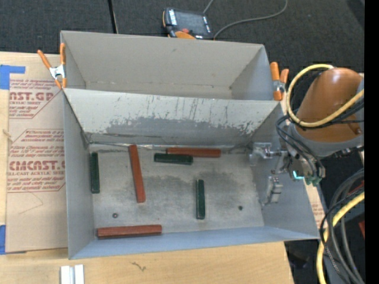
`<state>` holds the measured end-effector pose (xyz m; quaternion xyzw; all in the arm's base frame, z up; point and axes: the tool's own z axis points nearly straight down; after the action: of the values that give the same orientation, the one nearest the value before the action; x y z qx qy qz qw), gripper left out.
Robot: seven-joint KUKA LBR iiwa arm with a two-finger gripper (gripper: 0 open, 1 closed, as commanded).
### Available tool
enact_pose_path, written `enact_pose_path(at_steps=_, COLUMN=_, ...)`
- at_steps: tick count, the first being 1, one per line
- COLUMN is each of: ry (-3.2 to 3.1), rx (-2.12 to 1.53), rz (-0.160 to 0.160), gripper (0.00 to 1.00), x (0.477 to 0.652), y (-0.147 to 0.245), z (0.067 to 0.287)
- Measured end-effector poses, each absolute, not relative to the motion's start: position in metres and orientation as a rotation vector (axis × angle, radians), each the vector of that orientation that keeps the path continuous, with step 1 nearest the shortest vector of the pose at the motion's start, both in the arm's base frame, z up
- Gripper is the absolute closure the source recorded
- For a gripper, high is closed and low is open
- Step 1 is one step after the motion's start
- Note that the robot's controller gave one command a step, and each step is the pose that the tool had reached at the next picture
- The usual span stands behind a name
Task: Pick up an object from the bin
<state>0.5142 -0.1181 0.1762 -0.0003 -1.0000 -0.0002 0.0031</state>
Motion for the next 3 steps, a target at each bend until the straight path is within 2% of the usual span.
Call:
enact_pose_path(at_steps=1, ry=-3.051, rx=0.735, rz=-0.004, gripper=0.0, x=0.504, y=-0.119, z=0.097)
enact_pose_path(at_steps=2, ry=-2.888, rx=1.252, rz=0.003, gripper=0.0, x=0.551, y=-0.136, z=0.199)
enact_pose_path(at_steps=3, ry=-2.805, rx=1.41, rz=-0.009, gripper=0.0, x=0.533, y=-0.134, z=0.132)
